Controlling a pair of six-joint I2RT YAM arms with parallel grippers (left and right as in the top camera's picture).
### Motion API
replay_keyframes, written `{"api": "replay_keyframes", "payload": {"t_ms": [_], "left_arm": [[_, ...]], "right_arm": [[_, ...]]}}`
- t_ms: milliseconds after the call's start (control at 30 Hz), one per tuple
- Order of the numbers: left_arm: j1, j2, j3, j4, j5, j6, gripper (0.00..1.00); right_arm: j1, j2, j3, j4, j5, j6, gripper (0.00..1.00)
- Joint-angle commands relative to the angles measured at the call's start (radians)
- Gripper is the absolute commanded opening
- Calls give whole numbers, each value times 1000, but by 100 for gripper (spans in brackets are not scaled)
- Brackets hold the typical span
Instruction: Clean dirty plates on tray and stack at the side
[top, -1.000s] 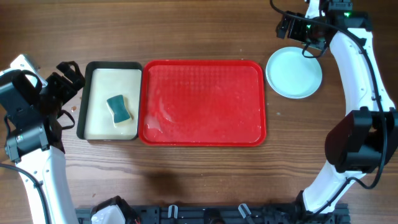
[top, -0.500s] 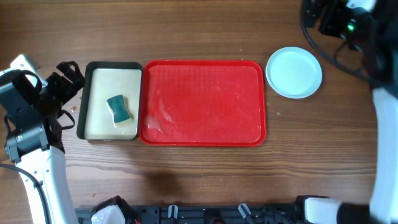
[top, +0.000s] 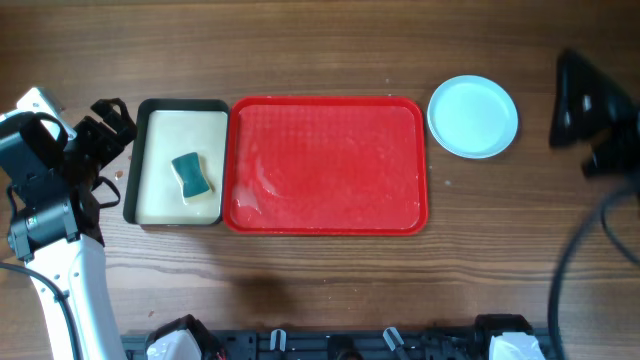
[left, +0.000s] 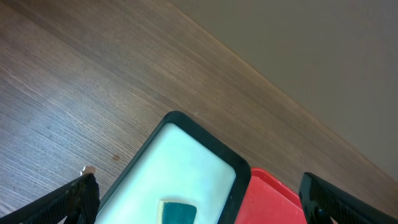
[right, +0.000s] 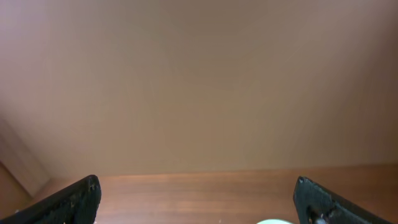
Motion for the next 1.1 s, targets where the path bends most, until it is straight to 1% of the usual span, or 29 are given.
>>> {"api": "replay_keyframes", "payload": {"t_ms": [0,67,200,333,433,500,533,667,733,800,867,1000,1067], "left_arm": [[5,5,8,2,9,-9,100],[5,5,8,2,9,-9,100],[5,5,8,2,9,-9,100],[5,5,8,2,9,-9,100],[5,5,8,2,9,-9,100],[5,5,8,2,9,-9,100],[5,5,8,2,9,-9,100],[5,5,8,2,9,-9,100],[5,5,8,2,9,-9,100],[5,5,8,2,9,-9,100],[5,5,8,2,9,-9,100],[5,5,8,2,9,-9,100],[5,5,8,2,9,-9,100]], "right_arm": [[47,-77,-3,-27,121,-92,100],[58,-129,-50,-27,121,-127,100],[58,-293,-258,41,121,-139,100],[57,-518,-605,232,120,-134,100],[43,-688,-881,446,113,-129,100],[31,-817,-1111,681,113,-93,100],[27,-852,-1180,761,113,-75,100],[18,-960,-1440,1073,113,-27,100],[18,-972,-1548,1208,113,-26,100],[18,-972,-1643,1301,113,-26,100],[18,-972,-1726,1321,113,-26,100],[18,-973,-1813,1320,113,-10,100],[18,-973,-1823,1234,113,-8,100]]}}
